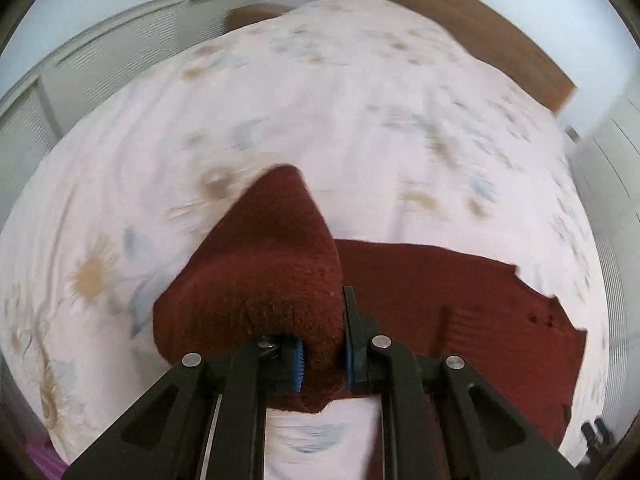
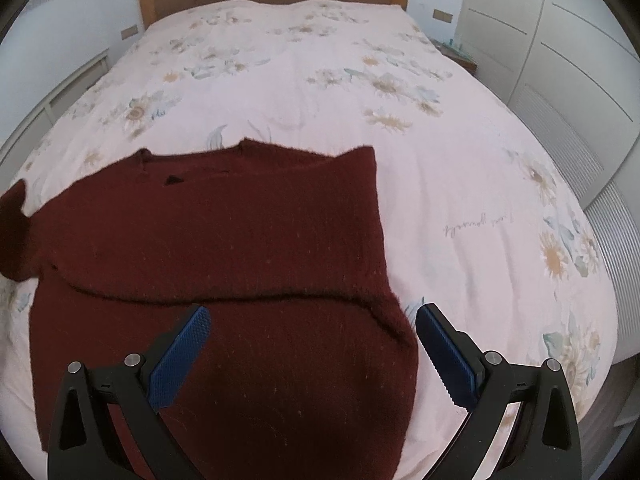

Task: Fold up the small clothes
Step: 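Grasp the sweater side edge with the left gripper and lift it, then fold the side edge over the sweater body and release with the left gripper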

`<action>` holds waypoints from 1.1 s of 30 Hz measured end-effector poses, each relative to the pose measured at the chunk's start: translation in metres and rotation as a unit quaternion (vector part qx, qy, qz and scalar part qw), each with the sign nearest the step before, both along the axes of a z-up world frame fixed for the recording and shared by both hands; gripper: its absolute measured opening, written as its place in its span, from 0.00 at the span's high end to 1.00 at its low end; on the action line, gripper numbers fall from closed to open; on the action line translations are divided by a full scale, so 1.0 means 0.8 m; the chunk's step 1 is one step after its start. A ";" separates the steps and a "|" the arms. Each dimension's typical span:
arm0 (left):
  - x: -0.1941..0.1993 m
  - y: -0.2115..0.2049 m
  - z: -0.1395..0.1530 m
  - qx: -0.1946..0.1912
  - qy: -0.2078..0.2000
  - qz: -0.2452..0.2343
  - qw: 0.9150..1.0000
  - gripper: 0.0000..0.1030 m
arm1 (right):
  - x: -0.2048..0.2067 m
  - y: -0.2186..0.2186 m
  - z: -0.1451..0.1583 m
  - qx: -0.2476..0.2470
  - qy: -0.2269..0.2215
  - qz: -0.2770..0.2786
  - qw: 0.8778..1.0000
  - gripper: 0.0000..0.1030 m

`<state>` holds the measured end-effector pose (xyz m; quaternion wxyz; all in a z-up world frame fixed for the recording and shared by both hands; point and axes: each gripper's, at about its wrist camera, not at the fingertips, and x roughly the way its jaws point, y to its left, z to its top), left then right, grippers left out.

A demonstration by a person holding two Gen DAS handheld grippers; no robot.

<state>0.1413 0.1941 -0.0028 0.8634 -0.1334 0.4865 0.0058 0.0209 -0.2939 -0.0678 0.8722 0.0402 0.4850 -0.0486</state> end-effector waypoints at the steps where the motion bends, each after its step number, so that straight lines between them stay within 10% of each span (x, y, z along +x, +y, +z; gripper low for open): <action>1: 0.001 -0.018 0.005 0.003 -0.003 -0.014 1.000 0.89 | 0.002 -0.001 0.003 0.002 -0.003 0.000 1.000 0.01; 21: 0.043 -0.380 -0.019 0.028 -0.026 -0.239 0.970 0.89 | 0.012 -0.055 0.019 0.023 -0.024 -0.030 0.999 0.01; 33: 0.036 -0.411 -0.155 0.132 0.051 -0.266 0.954 0.85 | -0.007 -0.075 -0.016 0.037 0.005 -0.046 0.998 0.01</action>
